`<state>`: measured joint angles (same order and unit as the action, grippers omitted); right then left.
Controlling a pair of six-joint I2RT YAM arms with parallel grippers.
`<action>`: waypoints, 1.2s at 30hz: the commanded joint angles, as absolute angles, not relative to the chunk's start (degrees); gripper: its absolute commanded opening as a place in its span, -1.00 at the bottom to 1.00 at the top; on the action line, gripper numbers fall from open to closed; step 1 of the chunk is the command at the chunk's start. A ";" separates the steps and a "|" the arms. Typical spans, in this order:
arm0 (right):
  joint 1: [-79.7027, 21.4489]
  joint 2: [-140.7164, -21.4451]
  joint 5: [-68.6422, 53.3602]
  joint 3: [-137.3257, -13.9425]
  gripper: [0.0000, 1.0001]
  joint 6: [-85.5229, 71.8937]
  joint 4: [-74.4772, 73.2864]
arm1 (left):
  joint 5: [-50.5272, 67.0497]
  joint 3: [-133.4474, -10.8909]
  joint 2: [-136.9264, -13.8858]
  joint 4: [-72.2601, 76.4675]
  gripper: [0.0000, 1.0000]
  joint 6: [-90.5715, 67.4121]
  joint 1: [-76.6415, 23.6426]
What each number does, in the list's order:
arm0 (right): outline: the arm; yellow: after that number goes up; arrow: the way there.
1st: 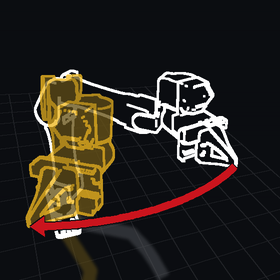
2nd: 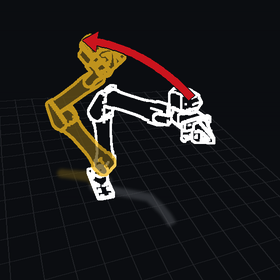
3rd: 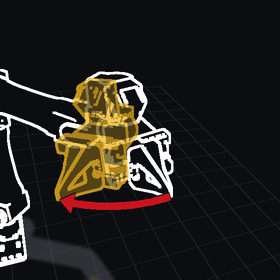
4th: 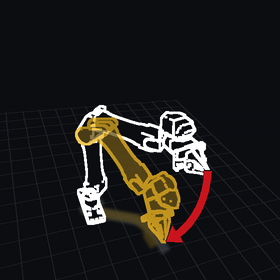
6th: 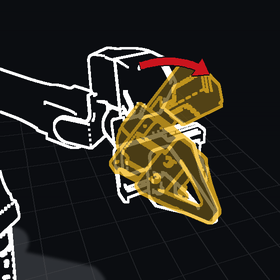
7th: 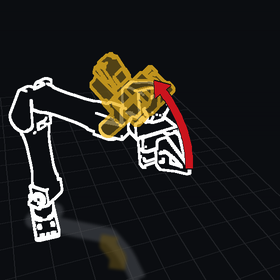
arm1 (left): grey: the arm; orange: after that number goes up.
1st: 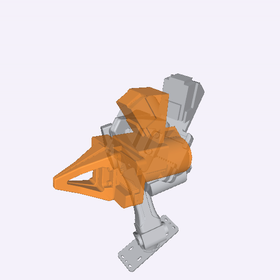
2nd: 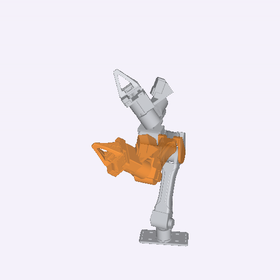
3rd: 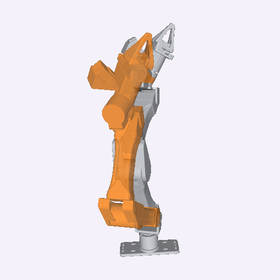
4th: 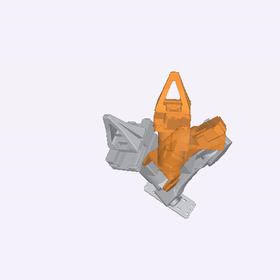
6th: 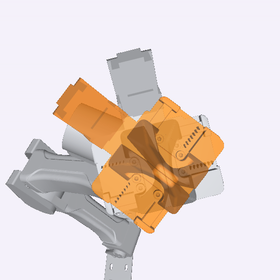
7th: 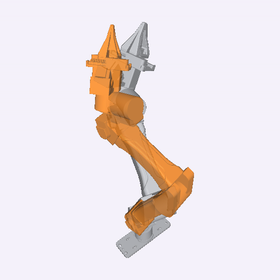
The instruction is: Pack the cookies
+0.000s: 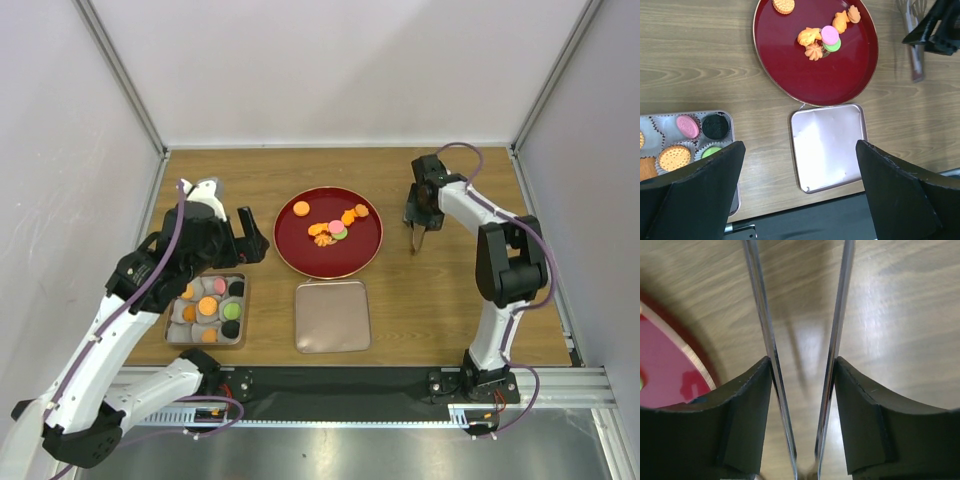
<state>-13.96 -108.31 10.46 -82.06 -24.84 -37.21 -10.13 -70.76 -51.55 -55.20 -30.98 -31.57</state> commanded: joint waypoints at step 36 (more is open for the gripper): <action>-33.09 -89.13 13.53 -76.22 0.40 -31.72 -48.78 | -2.38 -60.56 -50.71 -49.49 1.00 -35.68 -29.97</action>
